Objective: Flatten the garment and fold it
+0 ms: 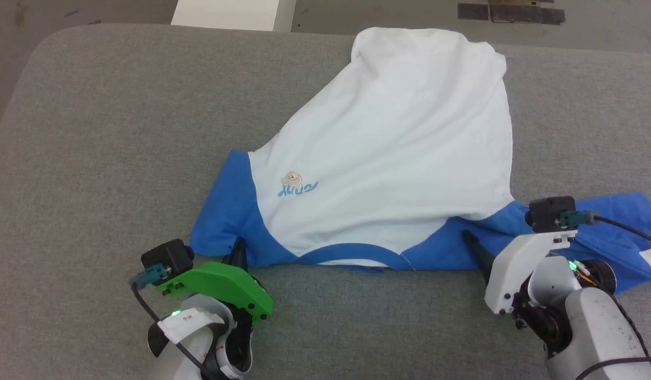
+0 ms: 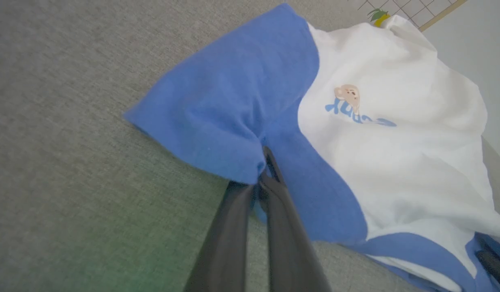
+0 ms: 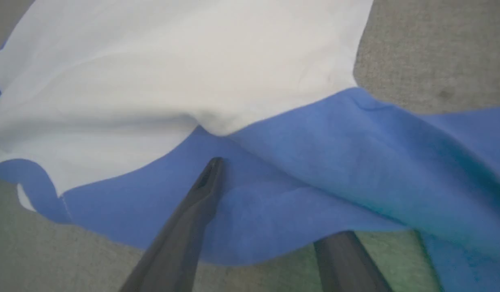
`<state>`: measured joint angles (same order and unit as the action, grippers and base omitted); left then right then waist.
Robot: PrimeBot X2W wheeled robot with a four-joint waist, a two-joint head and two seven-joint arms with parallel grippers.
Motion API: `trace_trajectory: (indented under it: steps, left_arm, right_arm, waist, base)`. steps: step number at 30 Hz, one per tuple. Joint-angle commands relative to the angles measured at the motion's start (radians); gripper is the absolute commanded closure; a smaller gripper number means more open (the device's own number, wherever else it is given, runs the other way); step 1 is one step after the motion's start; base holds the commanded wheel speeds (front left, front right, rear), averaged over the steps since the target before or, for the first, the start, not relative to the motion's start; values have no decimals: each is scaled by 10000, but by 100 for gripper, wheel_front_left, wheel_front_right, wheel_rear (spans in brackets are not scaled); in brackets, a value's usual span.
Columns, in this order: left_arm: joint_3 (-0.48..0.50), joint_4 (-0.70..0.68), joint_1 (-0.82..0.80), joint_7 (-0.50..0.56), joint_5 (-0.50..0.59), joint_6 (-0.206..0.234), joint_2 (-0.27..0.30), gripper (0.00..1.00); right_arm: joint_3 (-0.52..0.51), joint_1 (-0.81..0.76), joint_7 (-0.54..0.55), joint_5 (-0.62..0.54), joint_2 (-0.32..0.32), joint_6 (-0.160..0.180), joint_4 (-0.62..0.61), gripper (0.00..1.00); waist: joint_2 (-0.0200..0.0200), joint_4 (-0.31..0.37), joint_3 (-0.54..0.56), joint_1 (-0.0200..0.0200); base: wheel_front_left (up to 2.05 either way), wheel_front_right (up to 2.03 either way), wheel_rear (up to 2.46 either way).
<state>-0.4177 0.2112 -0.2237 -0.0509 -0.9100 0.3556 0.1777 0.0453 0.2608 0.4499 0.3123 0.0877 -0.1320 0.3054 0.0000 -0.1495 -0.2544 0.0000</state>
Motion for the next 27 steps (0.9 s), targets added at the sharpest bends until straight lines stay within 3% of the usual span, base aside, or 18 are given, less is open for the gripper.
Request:
trace_trajectory:
  steps: [1,9,16,22,27]
  left_arm:
    - [-12,13,-158,-81,63,-81,-42,100]
    - [36,-339,-137,-242,-55,-318,-72,100]
    - [79,-1431,-752,190,-310,-785,131,100]
    - [87,-1566,-3176,1533,-349,-1240,682,100]
    - [179,-202,-6105,2526,-54,-1333,1017,100]
  right_arm:
    - [134,-56,63,101,-27,13,291,100]
    - [152,-283,344,541,365,13,-320,100]
    - [91,-72,1758,1605,857,13,-1990,100]
    - [-175,2129,3189,2246,1510,13,-2771,100]
    - [-583,5302,3957,2145,1463,13,-1649,100]
  waist:
    - [0,-5,2,0]
    - [0,174,380,0]
    - [0,367,562,0]
    - [0,532,51,0]
    - [0,704,-871,0]
  base:
    - [0,0,0]
    - [0,0,0]
    - [0,0,0]
    - [0,0,0]
    - [0,0,0]
